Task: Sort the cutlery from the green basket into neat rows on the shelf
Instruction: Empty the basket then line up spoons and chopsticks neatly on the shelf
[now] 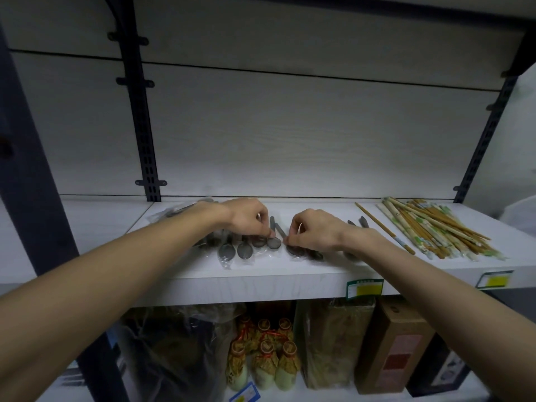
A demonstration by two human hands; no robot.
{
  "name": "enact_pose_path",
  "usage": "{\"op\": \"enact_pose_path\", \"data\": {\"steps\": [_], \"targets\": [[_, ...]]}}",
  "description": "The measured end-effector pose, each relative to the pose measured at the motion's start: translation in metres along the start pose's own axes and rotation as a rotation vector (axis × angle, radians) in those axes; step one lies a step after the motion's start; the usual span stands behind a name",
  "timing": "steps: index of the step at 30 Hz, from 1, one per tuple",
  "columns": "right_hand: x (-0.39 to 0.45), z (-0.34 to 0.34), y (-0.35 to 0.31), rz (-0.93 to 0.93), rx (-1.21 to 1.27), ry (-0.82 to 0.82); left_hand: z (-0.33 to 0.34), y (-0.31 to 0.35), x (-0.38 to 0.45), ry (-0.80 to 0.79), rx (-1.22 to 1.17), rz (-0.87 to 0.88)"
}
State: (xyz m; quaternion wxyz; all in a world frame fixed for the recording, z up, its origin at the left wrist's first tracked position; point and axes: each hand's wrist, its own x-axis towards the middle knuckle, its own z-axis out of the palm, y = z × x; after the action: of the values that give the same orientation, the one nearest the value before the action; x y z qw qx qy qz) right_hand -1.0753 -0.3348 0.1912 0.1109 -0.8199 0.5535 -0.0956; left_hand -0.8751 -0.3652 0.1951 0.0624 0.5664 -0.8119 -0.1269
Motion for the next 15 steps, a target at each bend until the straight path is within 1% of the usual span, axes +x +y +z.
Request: {"op": "enact_pose_path", "data": {"steps": [6,10,13,15], "targets": [[-0.006,0.002,0.001,-0.008,0.019,0.024,-0.003,0.007,-0.004,-0.082,-0.038,-0.03],[-0.011,0.001,-0.001,-0.016,0.062,0.004,-0.007,0.015,-0.01,-0.125,-0.055,-0.031],[-0.011,-0.002,0.0,-0.028,0.161,0.01,-0.01,0.018,-0.015,-0.125,-0.088,-0.028],[-0.009,-0.005,-0.001,-0.041,0.221,0.08,-0.015,0.015,-0.018,-0.084,-0.123,-0.039]]}}
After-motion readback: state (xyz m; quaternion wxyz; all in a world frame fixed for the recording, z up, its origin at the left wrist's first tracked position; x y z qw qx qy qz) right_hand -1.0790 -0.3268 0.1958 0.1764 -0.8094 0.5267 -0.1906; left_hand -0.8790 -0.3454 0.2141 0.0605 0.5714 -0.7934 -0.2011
